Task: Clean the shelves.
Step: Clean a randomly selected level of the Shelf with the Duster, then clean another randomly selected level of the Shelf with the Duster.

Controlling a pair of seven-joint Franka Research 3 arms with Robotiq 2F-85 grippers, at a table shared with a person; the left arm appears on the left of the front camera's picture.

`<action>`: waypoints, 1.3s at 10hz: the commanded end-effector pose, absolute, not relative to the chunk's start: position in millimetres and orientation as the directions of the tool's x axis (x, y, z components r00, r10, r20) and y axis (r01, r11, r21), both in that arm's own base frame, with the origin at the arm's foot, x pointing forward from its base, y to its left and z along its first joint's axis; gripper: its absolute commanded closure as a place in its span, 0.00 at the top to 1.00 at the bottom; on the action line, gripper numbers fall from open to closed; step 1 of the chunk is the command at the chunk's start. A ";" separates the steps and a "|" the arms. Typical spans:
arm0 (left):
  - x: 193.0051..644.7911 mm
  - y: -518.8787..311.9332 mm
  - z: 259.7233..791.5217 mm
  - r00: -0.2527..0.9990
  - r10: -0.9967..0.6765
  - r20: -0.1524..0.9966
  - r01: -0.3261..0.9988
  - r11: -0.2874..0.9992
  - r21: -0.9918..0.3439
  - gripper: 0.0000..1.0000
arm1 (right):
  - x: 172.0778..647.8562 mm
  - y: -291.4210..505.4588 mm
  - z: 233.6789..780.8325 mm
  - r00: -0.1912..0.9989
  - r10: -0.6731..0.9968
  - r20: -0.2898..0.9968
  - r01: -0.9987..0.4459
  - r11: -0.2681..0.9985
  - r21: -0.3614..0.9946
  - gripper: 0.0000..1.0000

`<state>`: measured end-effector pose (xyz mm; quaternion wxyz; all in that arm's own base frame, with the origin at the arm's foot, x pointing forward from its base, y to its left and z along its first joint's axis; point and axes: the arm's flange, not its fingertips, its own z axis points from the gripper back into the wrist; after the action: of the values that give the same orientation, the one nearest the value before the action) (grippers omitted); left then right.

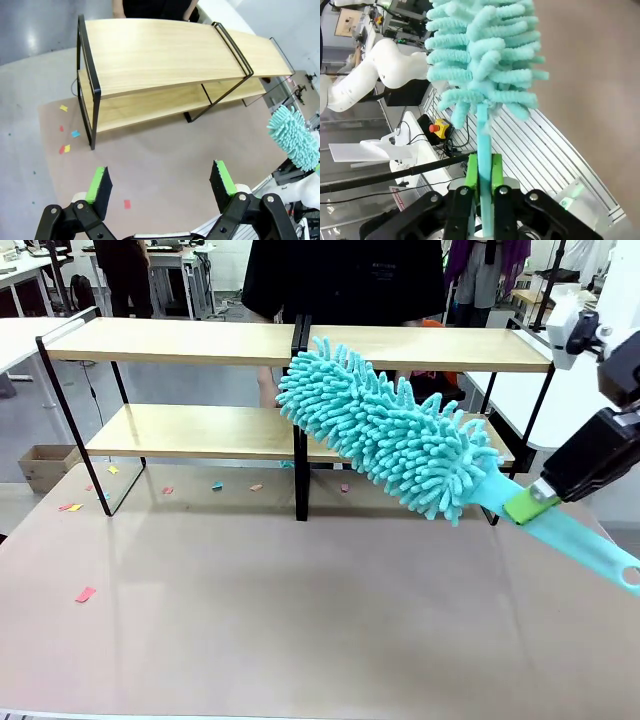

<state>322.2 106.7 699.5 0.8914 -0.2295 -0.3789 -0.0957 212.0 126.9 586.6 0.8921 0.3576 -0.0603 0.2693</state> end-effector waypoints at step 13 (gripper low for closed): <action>321.4 106.3 699.0 0.695 0.002 0.719 0.346 0.876 -0.337 1.00 | 207.1 124.2 587.1 0.857 0.422 0.295 -0.509 0.607 0.610 0.12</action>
<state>322.2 106.7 699.5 0.8914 -0.2295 -0.3789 -0.0957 210.5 125.8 586.7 0.8927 0.3562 -0.0621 0.2691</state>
